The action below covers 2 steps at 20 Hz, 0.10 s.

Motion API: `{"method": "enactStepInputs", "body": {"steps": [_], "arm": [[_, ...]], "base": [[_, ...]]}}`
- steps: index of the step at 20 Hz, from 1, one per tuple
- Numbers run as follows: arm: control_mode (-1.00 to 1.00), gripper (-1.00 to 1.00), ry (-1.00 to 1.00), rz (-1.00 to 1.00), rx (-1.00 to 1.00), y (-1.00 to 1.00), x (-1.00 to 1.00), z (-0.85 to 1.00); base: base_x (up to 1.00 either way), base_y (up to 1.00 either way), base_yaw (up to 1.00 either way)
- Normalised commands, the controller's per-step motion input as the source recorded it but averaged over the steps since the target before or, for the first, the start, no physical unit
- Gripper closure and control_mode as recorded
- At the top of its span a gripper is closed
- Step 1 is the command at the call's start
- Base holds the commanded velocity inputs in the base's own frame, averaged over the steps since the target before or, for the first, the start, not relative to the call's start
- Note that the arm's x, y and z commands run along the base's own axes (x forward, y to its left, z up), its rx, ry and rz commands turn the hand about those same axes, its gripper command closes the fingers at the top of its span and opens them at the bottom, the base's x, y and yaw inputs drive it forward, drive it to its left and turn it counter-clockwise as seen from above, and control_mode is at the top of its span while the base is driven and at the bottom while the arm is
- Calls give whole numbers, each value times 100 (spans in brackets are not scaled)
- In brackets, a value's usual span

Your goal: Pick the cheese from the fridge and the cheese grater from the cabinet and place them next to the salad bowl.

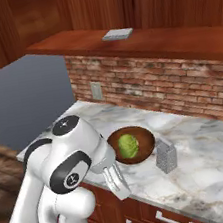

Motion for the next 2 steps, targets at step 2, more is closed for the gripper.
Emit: {"method": "enactStepInputs", "body": {"steps": [2], "arm": [[-100,-100,-19,56,-17,14,2,16]], "base": [[0,0,0]]}}
